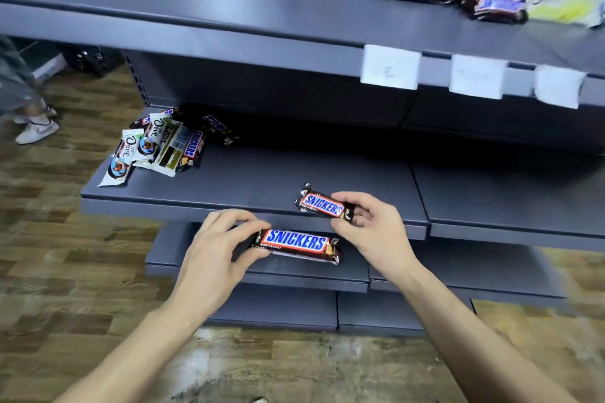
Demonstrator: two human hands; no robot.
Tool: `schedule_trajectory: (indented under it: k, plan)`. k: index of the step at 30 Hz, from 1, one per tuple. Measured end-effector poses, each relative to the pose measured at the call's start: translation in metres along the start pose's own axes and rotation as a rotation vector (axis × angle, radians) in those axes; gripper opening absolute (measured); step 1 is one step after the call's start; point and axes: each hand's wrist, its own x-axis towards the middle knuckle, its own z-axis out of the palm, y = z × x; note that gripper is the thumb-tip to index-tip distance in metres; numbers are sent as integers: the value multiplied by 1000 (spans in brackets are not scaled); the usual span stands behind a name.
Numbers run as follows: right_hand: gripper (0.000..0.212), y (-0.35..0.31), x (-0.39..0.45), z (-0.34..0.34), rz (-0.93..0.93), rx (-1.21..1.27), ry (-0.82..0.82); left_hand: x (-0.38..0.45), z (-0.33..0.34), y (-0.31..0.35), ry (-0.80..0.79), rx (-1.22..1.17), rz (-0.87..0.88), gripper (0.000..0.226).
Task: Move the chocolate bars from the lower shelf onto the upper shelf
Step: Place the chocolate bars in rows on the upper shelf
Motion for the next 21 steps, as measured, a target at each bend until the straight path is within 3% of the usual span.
schedule_trajectory:
  k: [11, 21]
  plan:
    - [38, -20, -156, -136, -189, -165, 24, -74, 6, 159, 86, 34, 272, 37]
    - [40, -27, -229, -233, -288, -258, 143, -100, 21, 261, 148, 26, 415, 36]
